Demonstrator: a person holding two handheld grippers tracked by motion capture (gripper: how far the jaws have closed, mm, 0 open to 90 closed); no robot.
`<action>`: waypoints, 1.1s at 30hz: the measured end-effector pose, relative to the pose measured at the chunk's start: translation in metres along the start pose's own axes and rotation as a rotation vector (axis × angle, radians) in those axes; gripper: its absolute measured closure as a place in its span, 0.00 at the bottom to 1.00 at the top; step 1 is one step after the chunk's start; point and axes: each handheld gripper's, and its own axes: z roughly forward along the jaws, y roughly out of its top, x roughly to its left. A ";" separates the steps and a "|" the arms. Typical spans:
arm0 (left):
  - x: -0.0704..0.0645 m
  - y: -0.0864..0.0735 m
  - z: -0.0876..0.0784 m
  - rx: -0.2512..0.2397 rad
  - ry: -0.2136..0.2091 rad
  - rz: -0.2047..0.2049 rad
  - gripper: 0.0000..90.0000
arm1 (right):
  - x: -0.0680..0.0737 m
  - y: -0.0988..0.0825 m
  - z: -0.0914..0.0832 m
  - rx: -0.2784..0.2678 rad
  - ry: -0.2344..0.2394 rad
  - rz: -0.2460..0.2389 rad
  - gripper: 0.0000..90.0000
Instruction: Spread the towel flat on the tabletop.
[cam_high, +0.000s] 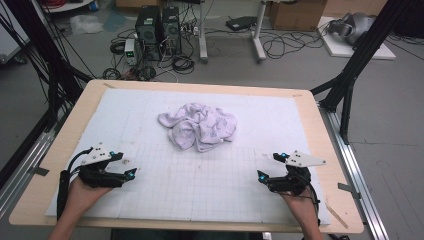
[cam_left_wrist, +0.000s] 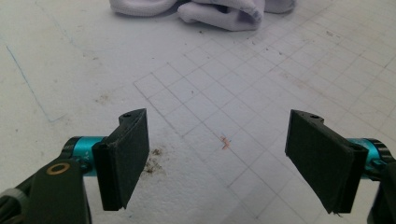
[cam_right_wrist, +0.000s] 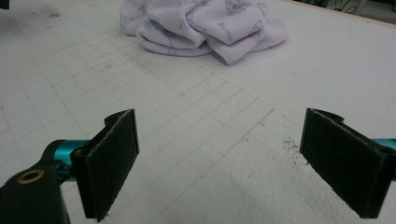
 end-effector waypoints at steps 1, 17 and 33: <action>0.000 0.000 0.000 0.004 -0.002 0.005 0.25 | 0.000 0.000 0.000 -0.002 -0.002 -0.002 0.12; -0.004 0.000 0.000 0.004 -0.002 0.026 0.25 | 0.003 0.000 -0.001 -0.006 0.011 0.010 0.12; -0.008 0.001 0.002 0.004 -0.012 0.032 0.25 | 0.002 0.007 0.001 -0.012 0.018 0.009 0.12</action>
